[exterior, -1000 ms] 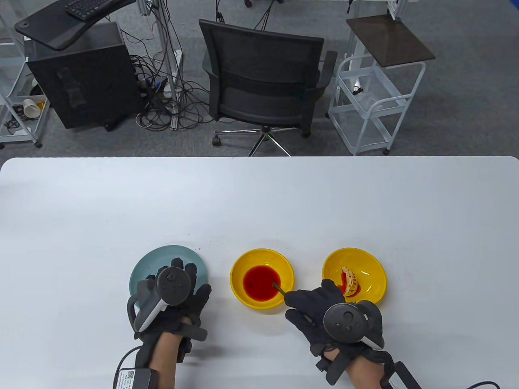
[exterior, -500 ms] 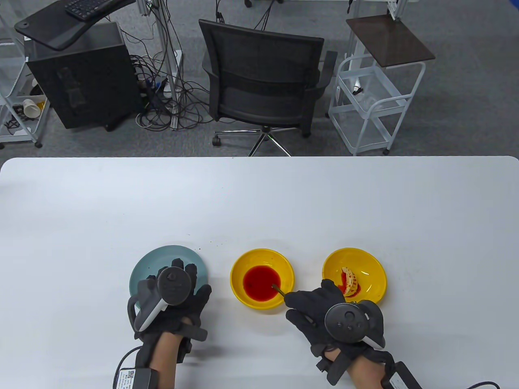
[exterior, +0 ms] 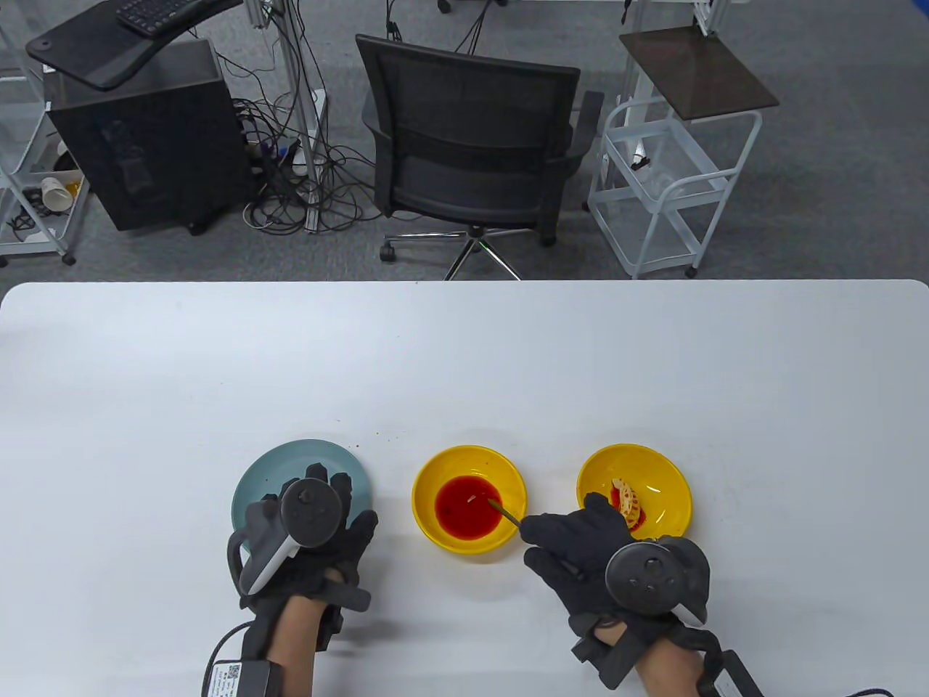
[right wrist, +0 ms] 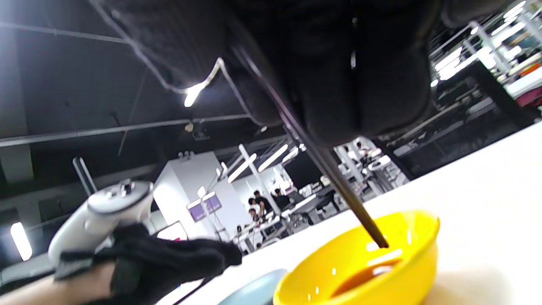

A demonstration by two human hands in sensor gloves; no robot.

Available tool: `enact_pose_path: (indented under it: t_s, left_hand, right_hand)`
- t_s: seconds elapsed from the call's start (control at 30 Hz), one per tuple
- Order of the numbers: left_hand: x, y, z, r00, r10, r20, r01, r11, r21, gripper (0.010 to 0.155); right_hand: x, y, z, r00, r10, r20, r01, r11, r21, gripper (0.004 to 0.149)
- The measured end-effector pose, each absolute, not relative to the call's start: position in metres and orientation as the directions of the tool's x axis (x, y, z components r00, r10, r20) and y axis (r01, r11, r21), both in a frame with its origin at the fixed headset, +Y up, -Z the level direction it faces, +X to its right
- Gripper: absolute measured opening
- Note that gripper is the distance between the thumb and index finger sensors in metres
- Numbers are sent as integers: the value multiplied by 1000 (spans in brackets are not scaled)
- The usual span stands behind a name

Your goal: Dip chopsticks into soy sauce and dot onto dumpling

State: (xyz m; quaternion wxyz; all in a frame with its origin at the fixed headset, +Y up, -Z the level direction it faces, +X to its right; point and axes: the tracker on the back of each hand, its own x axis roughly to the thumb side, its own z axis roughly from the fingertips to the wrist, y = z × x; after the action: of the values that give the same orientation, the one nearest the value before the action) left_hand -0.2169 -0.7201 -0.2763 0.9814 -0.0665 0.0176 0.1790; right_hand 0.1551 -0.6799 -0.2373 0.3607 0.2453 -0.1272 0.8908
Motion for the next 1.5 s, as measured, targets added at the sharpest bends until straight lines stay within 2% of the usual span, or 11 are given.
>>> enact_pose_path:
  t_s: [0.23,0.43,0.9,1.2,1.5]
  left_hand:
    - [-216,-721,-277,934,352,-57,-356,925,-132,77]
    - [-215,-721,-277,936,348,-59,-353,926,-132,77]
    - [-217,-723,-277,934,349,-72,-356,922,-154,77]
    - [-218,-723,-277,935,349,-70,-356,923,-147,77]
    - [-218,-723,-277,935,348,-69,-354,924,-146,77]
  right_hand:
    - [211,-662,-241,-556,715,423,-823,-546,-159,52]
    - [241,-656,-242,-608,720,335,-794,-550,-259,52]
    - [251,-658,-244,-640,738,215,-764,-580,-282,52]
    - [261,-659,-243,-659,745,100,-724,-593,-353,52]
    - [267,-660,-242,-657,752,56,-708,-590,-389,53]
